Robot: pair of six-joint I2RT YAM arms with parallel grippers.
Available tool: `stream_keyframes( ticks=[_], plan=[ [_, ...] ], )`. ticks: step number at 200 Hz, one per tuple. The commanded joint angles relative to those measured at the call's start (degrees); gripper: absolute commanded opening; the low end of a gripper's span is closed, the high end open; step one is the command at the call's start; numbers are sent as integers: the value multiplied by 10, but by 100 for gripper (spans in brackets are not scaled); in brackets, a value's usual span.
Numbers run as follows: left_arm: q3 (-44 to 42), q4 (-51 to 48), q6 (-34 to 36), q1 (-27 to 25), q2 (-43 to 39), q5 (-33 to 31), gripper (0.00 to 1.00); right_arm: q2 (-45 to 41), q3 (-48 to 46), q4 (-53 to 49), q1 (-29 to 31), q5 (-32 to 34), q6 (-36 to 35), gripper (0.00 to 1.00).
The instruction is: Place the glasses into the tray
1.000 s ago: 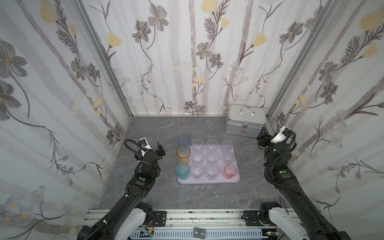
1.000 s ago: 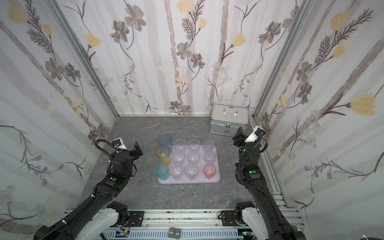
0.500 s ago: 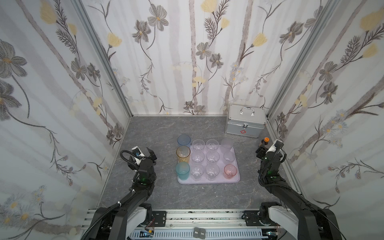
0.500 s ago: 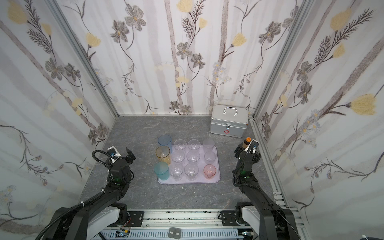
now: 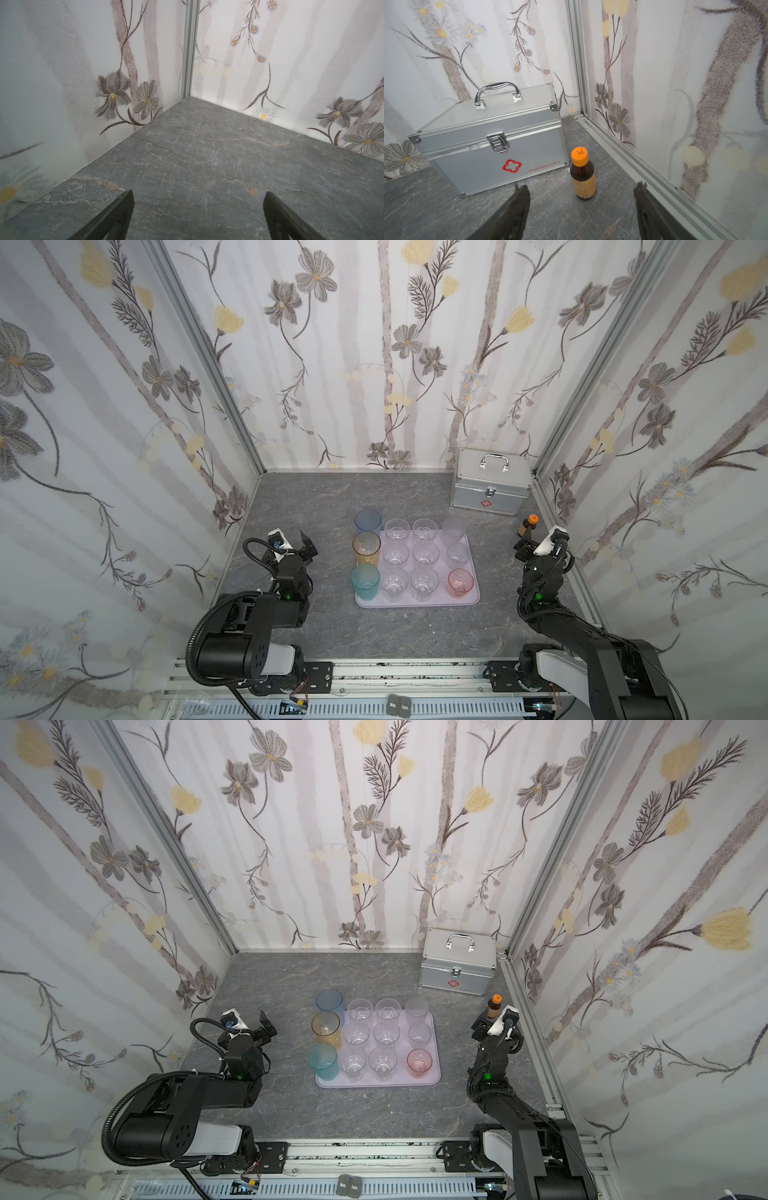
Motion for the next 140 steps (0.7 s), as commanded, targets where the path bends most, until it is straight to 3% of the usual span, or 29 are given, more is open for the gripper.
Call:
stream_keyframes(
  ticks=[1, 34, 92, 107, 126, 140],
  plan=[
    [2, 83, 2, 2, 26, 28, 100, 13, 5, 50, -3, -24, -13, 78],
    [4, 83, 6, 2, 28, 39, 100, 61, 9, 94, -11, -44, 5, 78],
    [7, 83, 9, 2, 32, 48, 100, 105, 24, 109, -7, -130, -34, 80],
    [6, 83, 9, 3, 32, 48, 100, 139, 0, 205, -8, -151, -46, 82],
    [13, 82, 20, 3, 44, 78, 100, 122, 14, 144, -7, -148, -43, 82],
    [23, 121, 30, 3, 97, 84, 100, 129, 8, 170, -7, -151, -47, 82]
  ],
)
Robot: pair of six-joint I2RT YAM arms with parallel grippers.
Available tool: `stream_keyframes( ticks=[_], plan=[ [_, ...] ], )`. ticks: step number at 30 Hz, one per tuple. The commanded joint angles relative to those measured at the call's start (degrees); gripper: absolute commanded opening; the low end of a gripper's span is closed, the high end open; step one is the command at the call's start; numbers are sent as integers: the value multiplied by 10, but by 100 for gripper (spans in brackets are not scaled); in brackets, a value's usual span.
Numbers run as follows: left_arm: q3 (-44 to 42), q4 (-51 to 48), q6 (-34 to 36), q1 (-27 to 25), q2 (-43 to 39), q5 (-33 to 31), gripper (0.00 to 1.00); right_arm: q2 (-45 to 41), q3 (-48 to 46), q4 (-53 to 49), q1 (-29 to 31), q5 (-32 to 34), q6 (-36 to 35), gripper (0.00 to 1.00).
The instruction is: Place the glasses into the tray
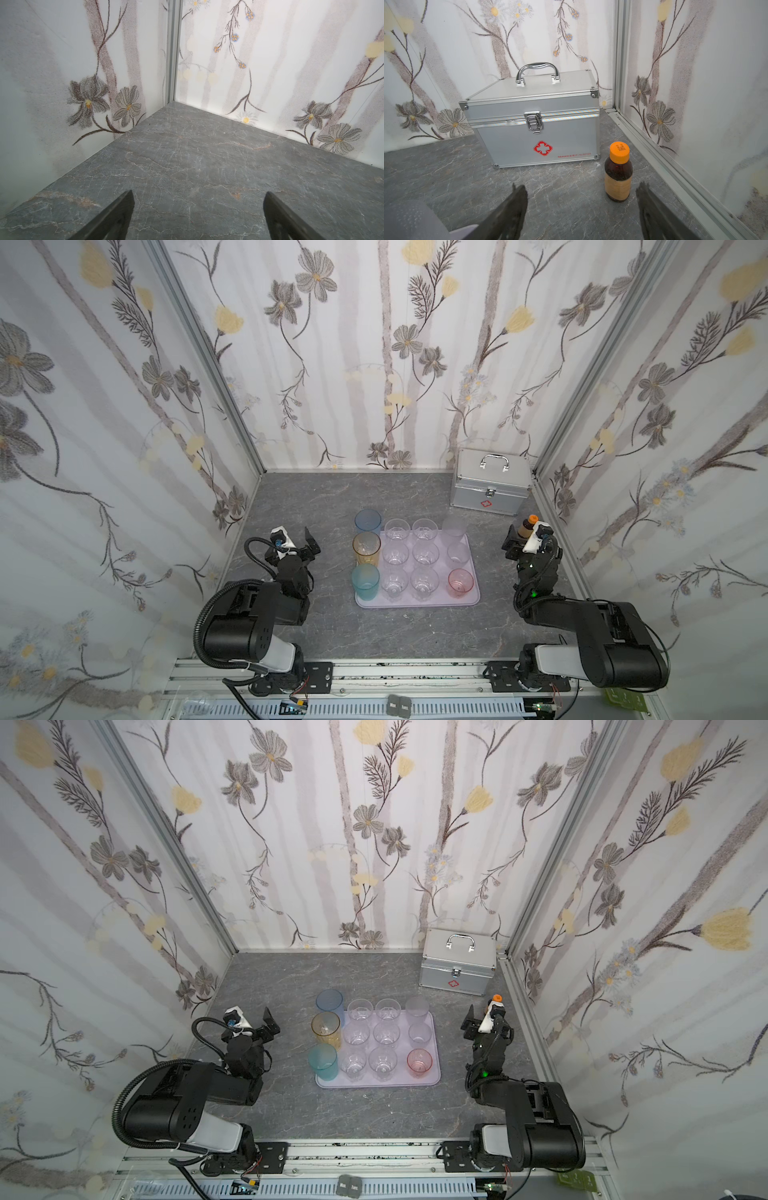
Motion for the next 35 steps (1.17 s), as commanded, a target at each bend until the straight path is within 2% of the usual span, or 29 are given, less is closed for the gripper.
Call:
stream_keyframes(
  ticks=[1, 2, 3, 4, 9, 21, 25, 29, 35],
  plan=[
    [16, 54, 18, 1, 48, 26, 100, 4, -1, 56, 1, -19, -18, 82],
    [25, -1, 7, 2, 27, 33, 100, 9, -4, 69, 1, -18, -19, 86],
    [22, 29, 11, 4, 37, 32, 100, 9, -5, 69, 1, -18, -19, 99],
    [21, 26, 11, 4, 37, 33, 100, 9, -3, 66, 1, -17, -20, 100],
    [21, 25, 7, 8, 35, 37, 100, 9, -7, 73, 15, 35, -20, 100],
    [22, 25, 10, 7, 35, 42, 100, 8, -7, 75, 16, 37, -20, 100],
    [22, 25, 20, 7, 36, 65, 100, 8, -7, 74, 15, 36, -20, 100],
    [21, 25, 48, 1, 36, 119, 100, 8, -7, 74, 15, 37, -20, 100],
    [21, 23, 59, -7, 35, 122, 100, 8, -8, 74, 15, 37, -20, 100]
  ],
)
